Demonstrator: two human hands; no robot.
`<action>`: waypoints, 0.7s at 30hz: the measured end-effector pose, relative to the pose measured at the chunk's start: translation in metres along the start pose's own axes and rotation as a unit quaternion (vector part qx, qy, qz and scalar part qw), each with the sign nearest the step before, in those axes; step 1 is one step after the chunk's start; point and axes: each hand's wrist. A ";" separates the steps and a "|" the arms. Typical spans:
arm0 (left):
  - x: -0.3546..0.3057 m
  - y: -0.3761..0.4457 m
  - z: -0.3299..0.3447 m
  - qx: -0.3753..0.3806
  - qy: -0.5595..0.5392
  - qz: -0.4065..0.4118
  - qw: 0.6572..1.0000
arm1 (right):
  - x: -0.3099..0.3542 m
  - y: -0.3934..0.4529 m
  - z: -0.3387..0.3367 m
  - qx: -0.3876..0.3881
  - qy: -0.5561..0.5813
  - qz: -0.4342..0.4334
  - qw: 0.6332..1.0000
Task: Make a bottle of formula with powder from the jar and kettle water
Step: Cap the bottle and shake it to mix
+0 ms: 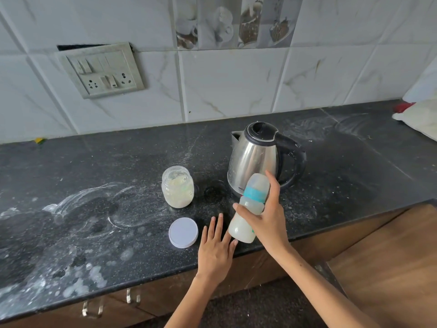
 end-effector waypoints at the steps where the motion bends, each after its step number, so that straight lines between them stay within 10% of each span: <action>1: 0.000 -0.001 -0.001 -0.002 -0.006 0.000 1.000 | 0.002 0.000 0.001 0.019 0.042 0.040 0.998; 6: -0.004 -0.002 -0.005 -0.022 -0.030 0.008 0.999 | 0.015 0.007 0.000 0.163 0.274 0.325 0.890; 10: -0.003 -0.002 -0.005 -0.034 -0.038 0.011 0.999 | 0.010 0.010 -0.006 0.230 0.404 0.352 0.812; 14: -0.002 -0.003 -0.003 -0.028 -0.042 0.014 0.999 | 0.002 0.013 -0.018 0.283 0.363 0.238 0.855; 18: -0.001 -0.001 0.002 -0.033 -0.072 0.012 0.997 | 0.002 0.006 0.000 0.111 0.421 0.226 0.871; 21: 0.007 -0.009 0.012 -0.097 -0.179 -0.028 0.979 | 0.004 -0.014 0.013 0.242 0.366 0.185 0.879</action>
Point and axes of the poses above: each hand's wrist, its own y-axis towards the middle knuckle, its own z-axis out of the palm, x = y × z, and after that the axes turned 15 degrees about -y, right-handed
